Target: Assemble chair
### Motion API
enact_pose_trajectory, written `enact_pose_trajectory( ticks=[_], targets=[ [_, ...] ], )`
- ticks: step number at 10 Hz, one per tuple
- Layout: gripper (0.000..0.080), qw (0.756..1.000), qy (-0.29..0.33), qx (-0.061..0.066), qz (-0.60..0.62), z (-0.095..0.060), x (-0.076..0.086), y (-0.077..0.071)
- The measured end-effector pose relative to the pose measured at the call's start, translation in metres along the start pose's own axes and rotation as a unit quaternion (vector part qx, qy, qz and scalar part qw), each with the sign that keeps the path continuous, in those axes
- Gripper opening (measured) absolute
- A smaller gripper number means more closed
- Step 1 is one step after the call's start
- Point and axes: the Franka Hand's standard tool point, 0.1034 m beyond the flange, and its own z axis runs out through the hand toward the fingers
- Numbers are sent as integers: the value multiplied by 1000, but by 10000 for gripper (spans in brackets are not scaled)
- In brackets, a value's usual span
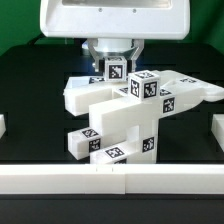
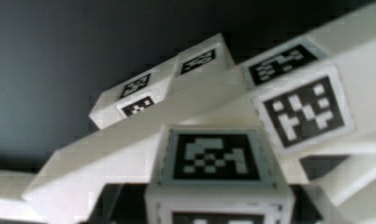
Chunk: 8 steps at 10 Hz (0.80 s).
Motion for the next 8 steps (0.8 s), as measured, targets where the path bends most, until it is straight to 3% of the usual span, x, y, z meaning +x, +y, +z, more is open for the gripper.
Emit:
enact_pose_trajectory(
  ticks=[3, 8],
  targets=[
    [284, 986, -1, 1, 166, 1, 0, 1],
    [285, 924, -2, 7, 382, 2, 0, 2]
  ],
)
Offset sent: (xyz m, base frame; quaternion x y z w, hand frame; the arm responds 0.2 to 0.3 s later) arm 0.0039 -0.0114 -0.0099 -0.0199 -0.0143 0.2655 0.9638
